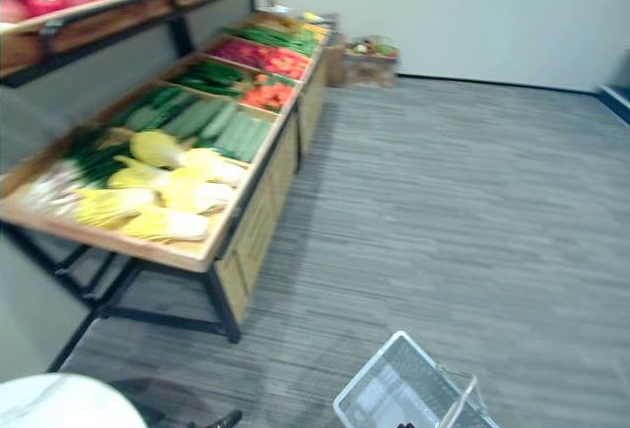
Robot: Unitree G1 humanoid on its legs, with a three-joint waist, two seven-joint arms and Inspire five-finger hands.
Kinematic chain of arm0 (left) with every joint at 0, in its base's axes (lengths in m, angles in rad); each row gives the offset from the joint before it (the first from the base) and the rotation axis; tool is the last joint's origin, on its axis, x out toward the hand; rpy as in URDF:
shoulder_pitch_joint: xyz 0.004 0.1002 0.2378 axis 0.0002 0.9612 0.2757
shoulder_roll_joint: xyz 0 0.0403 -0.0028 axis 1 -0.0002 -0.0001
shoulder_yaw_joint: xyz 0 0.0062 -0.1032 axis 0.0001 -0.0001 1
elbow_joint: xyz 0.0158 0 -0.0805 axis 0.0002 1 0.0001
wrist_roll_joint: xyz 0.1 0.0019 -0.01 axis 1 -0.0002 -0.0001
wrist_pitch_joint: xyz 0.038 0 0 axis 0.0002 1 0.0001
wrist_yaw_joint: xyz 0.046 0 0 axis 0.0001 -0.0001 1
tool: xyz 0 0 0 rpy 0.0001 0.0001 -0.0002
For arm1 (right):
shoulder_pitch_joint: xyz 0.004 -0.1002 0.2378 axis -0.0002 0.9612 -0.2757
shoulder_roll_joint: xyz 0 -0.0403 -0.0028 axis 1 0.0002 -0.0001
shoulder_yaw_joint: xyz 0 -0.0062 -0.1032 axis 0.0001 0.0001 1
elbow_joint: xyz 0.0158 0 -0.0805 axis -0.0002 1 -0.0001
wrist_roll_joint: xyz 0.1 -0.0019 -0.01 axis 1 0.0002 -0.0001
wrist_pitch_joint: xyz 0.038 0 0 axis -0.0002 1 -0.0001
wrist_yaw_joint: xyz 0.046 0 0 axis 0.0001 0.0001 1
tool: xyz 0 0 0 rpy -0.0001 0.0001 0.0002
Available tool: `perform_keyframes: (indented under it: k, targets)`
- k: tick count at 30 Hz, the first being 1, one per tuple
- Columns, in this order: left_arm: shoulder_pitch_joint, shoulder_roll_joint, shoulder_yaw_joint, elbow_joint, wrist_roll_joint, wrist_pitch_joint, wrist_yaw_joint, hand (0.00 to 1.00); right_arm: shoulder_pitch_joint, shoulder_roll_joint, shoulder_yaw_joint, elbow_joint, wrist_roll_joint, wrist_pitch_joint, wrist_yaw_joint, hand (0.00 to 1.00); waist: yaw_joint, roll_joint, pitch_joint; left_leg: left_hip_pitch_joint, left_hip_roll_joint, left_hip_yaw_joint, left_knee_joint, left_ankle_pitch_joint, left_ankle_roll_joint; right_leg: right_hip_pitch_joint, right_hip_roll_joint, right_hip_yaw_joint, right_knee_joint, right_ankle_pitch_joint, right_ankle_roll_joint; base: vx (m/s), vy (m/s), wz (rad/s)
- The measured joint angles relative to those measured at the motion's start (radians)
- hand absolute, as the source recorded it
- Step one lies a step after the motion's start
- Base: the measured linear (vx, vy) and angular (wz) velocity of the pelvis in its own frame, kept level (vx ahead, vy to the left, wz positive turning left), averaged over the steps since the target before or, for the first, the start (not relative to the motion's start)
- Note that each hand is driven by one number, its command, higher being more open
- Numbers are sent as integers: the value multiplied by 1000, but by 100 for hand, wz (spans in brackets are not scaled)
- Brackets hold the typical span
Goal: Pick vegetable in the basket
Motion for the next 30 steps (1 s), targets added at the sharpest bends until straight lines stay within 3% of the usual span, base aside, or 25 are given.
perform_keyframes:
  k: [1, 2, 3, 8, 12, 14, 15, 16, 17, 18, 19, 20, 24, 25, 30]
  targets:
    - [-3, -1, -10, 8, -2, -1, -4, 100, -3, -6, -14, 13, -7, 6, -1, 0, 6, 2, 2, 25, -2, 4, -15, 24, -34, 5, 8, 11, -14, 3, -3, -89, -17, -90]
    - [-8, 4, -29, 17, -11, -2, -6, 100, 0, -14, -40, 14, -10, 17, 16, 0, -9, 9, -2, 35, -1, 6, -17, 42, -44, 29, 14, 21, -55, 26, 6, -6, -34, -52]
    - [-10, 6, -36, 16, -23, -4, -6, 100, 3, -11, -70, 14, -9, 35, 29, 0, -35, 2, -2, 32, 1, 6, -12, 42, -44, 45, 17, 21, -84, 39, 8, -16, -39, -21]
    - [-63, 17, -80, 11, -57, -5, -35, 100, 32, -4, -108, 36, -9, 50, 32, 0, -45, -7, -3, 15, 8, -14, -13, 46, -49, 65, 26, 10, -163, 86, 10, -46, -27, 5]
    - [-45, 17, -104, 12, -83, -5, -44, 100, 43, -7, -107, 35, -9, 33, 31, 0, -48, -8, -2, 1, 11, -23, 11, 50, -49, 63, 24, 7, -159, 87, 9, -56, -33, 5]
    - [-40, 34, -100, 9, -103, -7, -47, 100, 33, -5, -79, 34, -6, 32, 38, 0, -47, -33, 13, -54, 18, -76, 149, 48, -47, 60, 12, 20, -142, 79, 3, -66, -97, -2]
    - [-37, 39, -89, 1, -119, -8, -48, 100, 23, -10, -49, 32, -5, 32, 43, 0, -40, -48, 27, -110, 27, -147, 286, 41, -32, 61, 5, 42, -126, 73, -2, -95, -61, -52]
    - [-25, 44, -55, -15, -126, -19, -50, 100, 7, -29, 4, 27, -5, 34, 52, 0, -13, -53, 50, -195, 18, -293, 439, -9, 3, 54, 4, 92, -95, 62, -7, -128, 14, -123]
    - [8, 34, -32, -19, -136, -33, -51, 100, -12, -54, 53, 27, -15, 41, 57, 0, 18, -31, 55, -208, -5, -408, 427, -63, -9, 43, 21, 154, -75, 58, -7, -109, 89, -141]
    - [24, 26, -18, -16, -138, -33, -50, 100, -18, -63, 62, 25, -26, 42, 62, 0, 25, -18, 55, -205, -11, -445, 394, -70, -16, 45, 31, 172, -72, 59, -6, -81, 132, -134]
    - [63, 15, -13, -9, -143, -30, -50, 100, -15, -79, 74, 10, -28, 42, 71, 0, 25, 10, 47, -195, -13, -489, 282, -32, -13, 44, 49, 194, -64, 48, 5, -48, 180, -100]
    - [90, -6, -12, 10, -140, -17, -52, 100, -13, -89, 87, -7, -26, 37, 61, 0, 26, 32, 45, -182, -12, -480, 211, 17, -40, 44, 56, 216, -48, 37, 17, -22, 212, -63]
    - [93, 15, 15, 15, -82, 0, -49, 100, 14, -52, 97, -11, -2, 33, 52, 0, 20, -17, 6, -161, -77, -462, 24, 111, -11, -15, -19, 203, -56, 43, 54, 53, 74, 4]
    - [71, 23, 2, 15, -79, -7, -48, 100, 24, -23, 139, 12, -68, 2, 51, 0, 12, -44, -8, -84, -86, -455, -103, 159, -11, 44, -34, 143, -142, 73, 68, 33, 9, 2]
    - [71, 22, 3, 15, -79, -7, -48, 100, 24, -23, 138, 12, -67, 2, 50, 0, 12, -43, -8, -85, -86, -458, -103, 159, -11, 45, -35, 137, -143, 73, 68, 0, 0, 2]
